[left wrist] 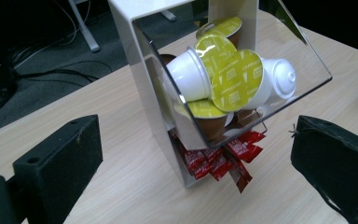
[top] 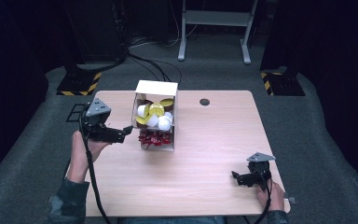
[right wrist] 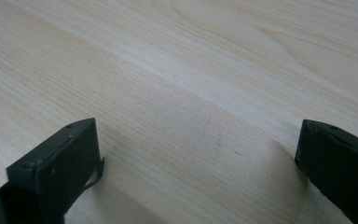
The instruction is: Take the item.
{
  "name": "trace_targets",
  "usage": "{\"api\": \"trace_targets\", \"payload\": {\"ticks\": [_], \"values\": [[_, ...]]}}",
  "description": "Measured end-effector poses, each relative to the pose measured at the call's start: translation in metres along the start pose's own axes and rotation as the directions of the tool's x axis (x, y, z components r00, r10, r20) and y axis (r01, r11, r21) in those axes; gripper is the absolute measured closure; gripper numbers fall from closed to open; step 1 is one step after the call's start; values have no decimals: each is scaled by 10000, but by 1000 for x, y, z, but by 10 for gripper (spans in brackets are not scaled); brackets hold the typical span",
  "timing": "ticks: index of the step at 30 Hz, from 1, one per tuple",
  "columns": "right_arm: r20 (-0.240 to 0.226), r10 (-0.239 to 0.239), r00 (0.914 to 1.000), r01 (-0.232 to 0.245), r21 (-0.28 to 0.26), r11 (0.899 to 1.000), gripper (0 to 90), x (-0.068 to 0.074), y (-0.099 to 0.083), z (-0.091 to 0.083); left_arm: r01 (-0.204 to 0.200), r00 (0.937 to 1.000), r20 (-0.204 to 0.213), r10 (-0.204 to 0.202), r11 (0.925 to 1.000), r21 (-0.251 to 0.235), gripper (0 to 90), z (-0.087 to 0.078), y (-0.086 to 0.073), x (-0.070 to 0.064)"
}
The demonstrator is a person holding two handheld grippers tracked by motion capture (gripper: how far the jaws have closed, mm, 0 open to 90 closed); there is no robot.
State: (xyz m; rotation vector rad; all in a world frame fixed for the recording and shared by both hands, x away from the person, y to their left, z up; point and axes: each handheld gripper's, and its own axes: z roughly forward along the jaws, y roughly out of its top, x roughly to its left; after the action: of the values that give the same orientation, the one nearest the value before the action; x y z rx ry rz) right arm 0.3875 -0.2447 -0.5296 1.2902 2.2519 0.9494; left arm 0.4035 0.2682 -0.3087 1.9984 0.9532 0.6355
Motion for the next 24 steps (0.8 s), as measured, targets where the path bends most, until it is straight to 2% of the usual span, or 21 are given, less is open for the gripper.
{"api": "trace_targets", "payload": {"ticks": [9, 14, 16, 17, 24], "values": [[-4, -75, 10000, 75, -14, 10000, 0, -1, 0, 0, -352, 9991, 218, 351, 9994, 8, 28, 12, 20, -10], [-2, -72, 10000, 72, -15, 10000, 0, -1, 0, 0, -577, 9974, 425, 574, 9983, 46, 74, 24, 31, -21], [-3, -72, 10000, 72, -16, 10000, 0, -1, 0, 0, -665, 9971, 383, 664, 9978, 14, 84, 27, 32, -24], [-3, -79, 10000, 79, -13, 10000, 0, -1, 0, 0, -769, 9962, 407, 765, 9970, 78, 123, 29, 33, -27], [-2, -77, 10000, 77, -17, 10000, 0, -1, 0, 0, -1180, 9922, 474, 1153, 9913, 590, 207, 48, 36, -39]]}}
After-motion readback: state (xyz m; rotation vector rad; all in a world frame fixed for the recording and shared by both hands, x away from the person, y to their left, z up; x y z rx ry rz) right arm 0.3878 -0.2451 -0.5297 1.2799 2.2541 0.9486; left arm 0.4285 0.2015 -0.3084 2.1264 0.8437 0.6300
